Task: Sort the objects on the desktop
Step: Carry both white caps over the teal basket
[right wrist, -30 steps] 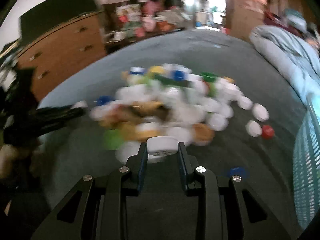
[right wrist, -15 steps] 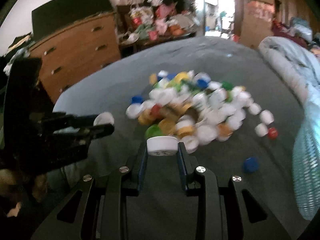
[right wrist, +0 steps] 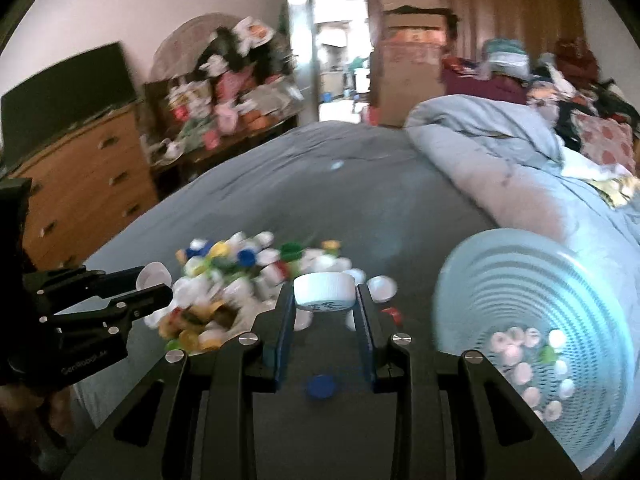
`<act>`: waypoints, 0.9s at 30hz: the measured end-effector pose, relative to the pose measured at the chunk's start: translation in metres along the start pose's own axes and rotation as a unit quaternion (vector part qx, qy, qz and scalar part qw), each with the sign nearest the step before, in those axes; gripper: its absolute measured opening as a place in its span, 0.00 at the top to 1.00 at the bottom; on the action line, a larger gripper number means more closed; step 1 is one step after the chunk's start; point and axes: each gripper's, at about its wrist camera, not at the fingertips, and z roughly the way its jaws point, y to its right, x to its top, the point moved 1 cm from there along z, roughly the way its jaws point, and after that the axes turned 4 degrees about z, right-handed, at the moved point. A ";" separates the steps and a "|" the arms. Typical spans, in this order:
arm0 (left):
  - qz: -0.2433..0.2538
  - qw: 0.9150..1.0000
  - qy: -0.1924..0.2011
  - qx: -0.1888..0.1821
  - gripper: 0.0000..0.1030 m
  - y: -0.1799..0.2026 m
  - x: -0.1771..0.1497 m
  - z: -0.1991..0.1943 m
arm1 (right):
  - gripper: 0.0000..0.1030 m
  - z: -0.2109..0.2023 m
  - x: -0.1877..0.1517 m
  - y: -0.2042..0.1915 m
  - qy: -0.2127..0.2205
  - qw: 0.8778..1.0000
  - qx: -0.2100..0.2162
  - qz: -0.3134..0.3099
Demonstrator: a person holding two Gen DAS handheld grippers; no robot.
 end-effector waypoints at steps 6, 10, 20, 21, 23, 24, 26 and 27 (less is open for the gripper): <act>0.031 0.999 0.025 -0.014 0.67 0.035 0.048 0.000 | 0.75 -0.015 0.022 0.038 0.019 0.999 -0.026 0.025; 0.052 0.998 0.037 -0.025 0.67 0.062 0.076 0.000 | 0.75 -0.029 0.029 0.059 0.031 0.998 -0.038 0.037; 0.113 0.991 0.040 -0.068 0.67 0.149 0.110 0.012 | 0.75 -0.053 0.033 0.118 0.045 0.993 -0.075 0.083; 0.119 0.990 0.040 -0.071 0.67 0.159 0.112 0.013 | 0.75 -0.055 0.032 0.125 0.046 0.992 -0.082 0.089; 0.128 0.988 0.039 -0.076 0.67 0.174 0.115 0.016 | 0.76 -0.060 0.030 0.139 0.047 0.989 -0.093 0.103; 0.134 0.987 0.038 -0.079 0.67 0.181 0.117 0.018 | 0.76 -0.062 0.029 0.146 0.048 0.988 -0.096 0.110; 0.147 0.985 0.034 -0.085 0.67 0.199 0.120 0.024 | 0.76 -0.064 0.028 0.159 0.048 0.986 -0.102 0.125; 0.152 0.984 0.031 -0.087 0.67 0.205 0.122 0.027 | 0.76 -0.065 0.027 0.166 0.047 0.985 -0.103 0.132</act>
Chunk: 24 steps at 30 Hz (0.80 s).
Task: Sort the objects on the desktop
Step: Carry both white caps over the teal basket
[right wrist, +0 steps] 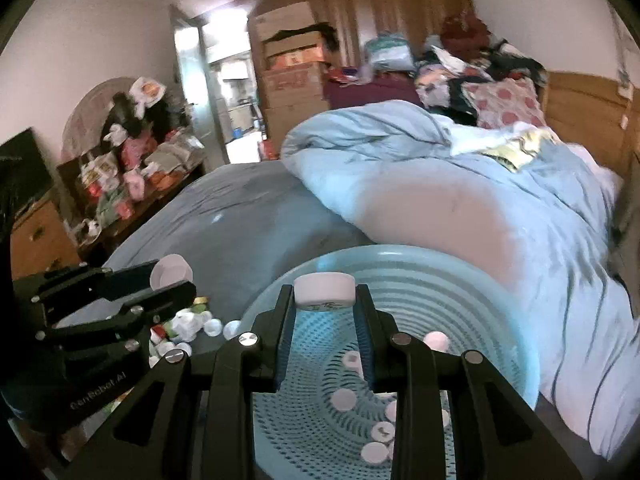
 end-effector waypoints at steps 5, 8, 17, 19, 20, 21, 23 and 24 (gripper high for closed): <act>0.024 0.999 -0.023 -0.014 0.67 0.026 0.007 0.022 | 0.75 0.004 -0.006 0.026 -0.015 0.999 -0.015 0.028; 0.037 0.998 -0.045 -0.029 0.67 0.041 0.009 0.041 | 0.76 0.009 -0.012 0.038 -0.032 0.998 -0.018 0.042; 0.042 0.991 -0.113 -0.059 0.67 0.065 -0.004 0.083 | 0.76 0.013 -0.018 0.050 -0.053 0.996 -0.022 0.064; 0.043 0.990 -0.117 -0.060 0.67 0.066 -0.006 0.086 | 0.76 0.014 -0.018 0.051 -0.055 0.996 -0.022 0.065; 0.043 0.990 -0.118 -0.060 0.67 0.067 -0.006 0.087 | 0.76 0.013 -0.019 0.050 -0.057 0.996 -0.023 0.065; 0.044 0.990 -0.117 -0.059 0.67 0.068 -0.006 0.087 | 0.76 0.015 -0.019 0.050 -0.057 0.996 -0.024 0.065; 0.043 0.991 -0.116 -0.059 0.67 0.068 -0.005 0.087 | 0.76 0.016 -0.018 0.050 -0.058 0.996 -0.023 0.065; 0.044 0.991 -0.114 -0.059 0.66 0.067 -0.005 0.086 | 0.75 0.015 -0.019 0.051 -0.058 0.996 -0.024 0.065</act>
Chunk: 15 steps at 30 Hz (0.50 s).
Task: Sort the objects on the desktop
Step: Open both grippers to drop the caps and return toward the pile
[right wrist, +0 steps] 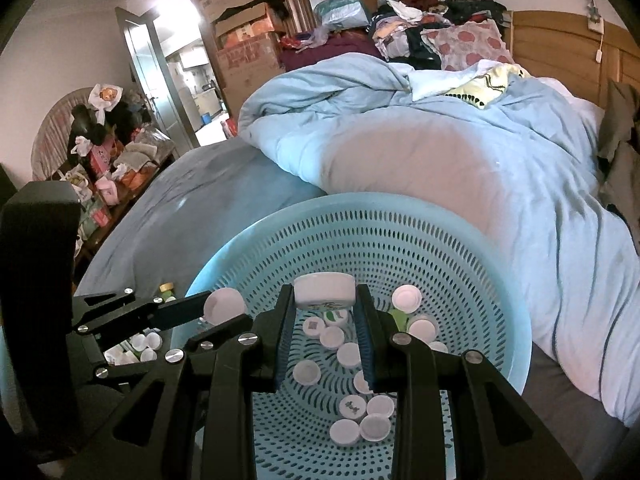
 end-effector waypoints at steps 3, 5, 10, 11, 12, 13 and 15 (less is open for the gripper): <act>0.008 1.000 0.019 0.017 0.06 -0.001 0.000 -0.006 | 0.61 -0.003 0.001 0.000 0.017 0.999 -0.029 -0.006; 0.009 0.997 0.052 0.060 0.00 -0.005 -0.001 -0.017 | 0.33 -0.007 0.002 0.002 0.033 0.999 -0.039 -0.007; -0.008 0.997 0.048 0.059 0.00 -0.021 -0.004 -0.021 | 0.33 -0.005 0.002 0.000 0.030 0.999 -0.038 -0.013; -0.010 0.997 0.047 0.058 0.00 -0.023 -0.004 -0.022 | 0.33 -0.005 0.001 0.001 0.029 0.999 -0.037 -0.012; -0.014 0.997 0.048 0.057 0.00 -0.026 -0.005 -0.023 | 0.33 -0.005 0.001 0.002 0.031 0.999 -0.038 -0.012; -0.018 0.997 0.047 0.054 0.00 -0.028 -0.007 -0.024 | 0.33 -0.006 0.001 0.002 0.033 0.999 -0.039 -0.011; -0.020 0.997 0.047 0.056 0.00 -0.032 -0.010 -0.026 | 0.33 -0.005 0.001 0.002 0.032 0.999 -0.040 -0.011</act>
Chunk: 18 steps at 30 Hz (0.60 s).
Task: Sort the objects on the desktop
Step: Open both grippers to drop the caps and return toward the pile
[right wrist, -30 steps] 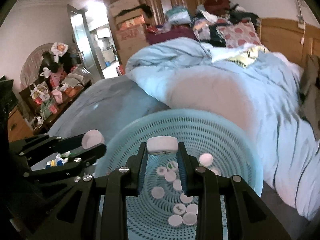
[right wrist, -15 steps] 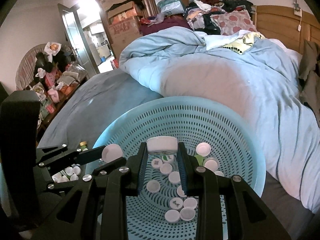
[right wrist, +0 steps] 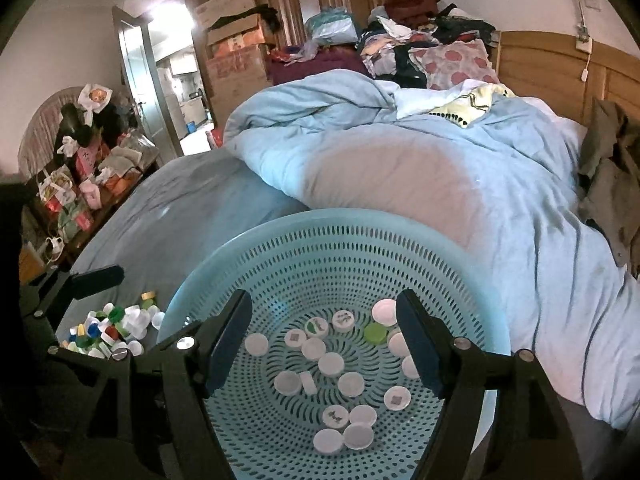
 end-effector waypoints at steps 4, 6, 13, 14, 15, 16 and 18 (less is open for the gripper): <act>-0.014 1.000 0.001 0.001 0.00 -0.018 -0.013 -0.008 | 0.33 0.002 -0.002 -0.008 -0.002 1.000 0.005 -0.008; -0.024 1.000 0.006 0.005 0.00 -0.032 -0.027 -0.016 | 0.33 0.001 -0.003 -0.015 0.000 1.000 0.012 -0.019; -0.141 0.987 -0.006 0.080 0.00 -0.161 -0.170 -0.058 | 0.32 -0.009 -0.034 -0.102 -0.002 0.986 0.121 -0.118; -0.179 0.979 -0.022 0.097 0.00 -0.189 -0.206 -0.063 | 0.32 -0.008 -0.042 -0.116 -0.012 0.981 0.144 -0.128; -0.198 0.974 -0.031 0.103 0.01 -0.204 -0.225 -0.065 | 0.32 -0.006 -0.052 -0.133 -0.025 0.976 0.167 -0.140; -0.229 0.965 -0.048 0.116 0.02 -0.226 -0.256 -0.068 | 0.32 -0.003 -0.063 -0.149 -0.039 0.970 0.186 -0.152; -0.258 0.954 -0.071 0.133 0.03 -0.248 -0.296 -0.070 | 0.33 0.004 -0.087 -0.180 -0.075 0.958 0.221 -0.170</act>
